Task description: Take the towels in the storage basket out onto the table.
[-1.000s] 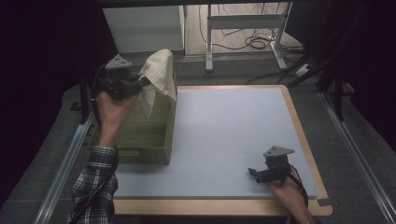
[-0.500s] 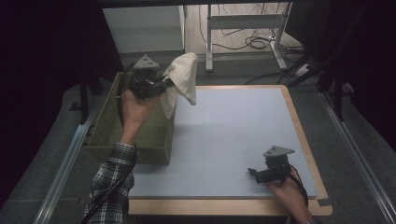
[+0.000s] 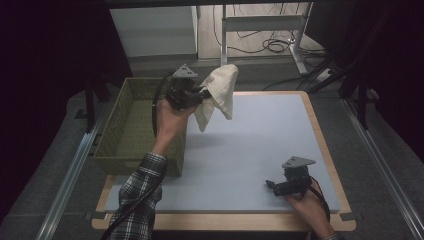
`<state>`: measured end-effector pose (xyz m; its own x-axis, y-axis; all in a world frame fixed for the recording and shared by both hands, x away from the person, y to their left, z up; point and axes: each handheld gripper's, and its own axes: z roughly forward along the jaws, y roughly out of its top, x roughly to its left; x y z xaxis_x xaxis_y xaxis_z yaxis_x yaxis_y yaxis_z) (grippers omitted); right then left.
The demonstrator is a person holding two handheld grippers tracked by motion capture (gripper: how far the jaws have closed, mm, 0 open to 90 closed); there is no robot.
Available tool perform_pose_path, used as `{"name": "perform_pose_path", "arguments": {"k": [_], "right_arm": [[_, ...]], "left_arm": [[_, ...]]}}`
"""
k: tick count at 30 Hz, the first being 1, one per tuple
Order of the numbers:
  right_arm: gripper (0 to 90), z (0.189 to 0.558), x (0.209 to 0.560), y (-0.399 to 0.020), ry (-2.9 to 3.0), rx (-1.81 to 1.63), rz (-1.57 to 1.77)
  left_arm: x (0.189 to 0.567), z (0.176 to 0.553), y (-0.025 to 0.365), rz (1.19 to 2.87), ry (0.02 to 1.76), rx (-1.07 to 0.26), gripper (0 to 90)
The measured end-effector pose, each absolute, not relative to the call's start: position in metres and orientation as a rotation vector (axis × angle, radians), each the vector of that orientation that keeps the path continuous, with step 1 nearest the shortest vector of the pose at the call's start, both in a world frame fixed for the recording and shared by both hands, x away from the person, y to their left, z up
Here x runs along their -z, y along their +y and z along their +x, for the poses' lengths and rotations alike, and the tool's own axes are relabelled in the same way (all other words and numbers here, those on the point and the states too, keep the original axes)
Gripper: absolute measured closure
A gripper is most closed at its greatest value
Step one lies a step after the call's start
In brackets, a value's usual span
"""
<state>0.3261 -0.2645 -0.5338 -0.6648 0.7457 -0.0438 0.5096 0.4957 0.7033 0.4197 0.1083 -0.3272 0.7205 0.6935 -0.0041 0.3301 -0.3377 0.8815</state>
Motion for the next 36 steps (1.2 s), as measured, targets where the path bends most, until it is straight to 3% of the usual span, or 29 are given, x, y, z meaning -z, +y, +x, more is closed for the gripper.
{"name": "perform_pose_path", "arguments": {"k": [23,36], "right_arm": [[0.5,0.326,0.534,-0.265,2.401,-0.961,1.050],[0.5,0.326,0.534,-0.265,2.401,-0.958,1.051]], "left_arm": [[0.412,0.420,0.024,2.132,0.706,-0.316,80.0],[0.487,0.417,-0.005,2.217,0.717,-0.192,78.4]]}}
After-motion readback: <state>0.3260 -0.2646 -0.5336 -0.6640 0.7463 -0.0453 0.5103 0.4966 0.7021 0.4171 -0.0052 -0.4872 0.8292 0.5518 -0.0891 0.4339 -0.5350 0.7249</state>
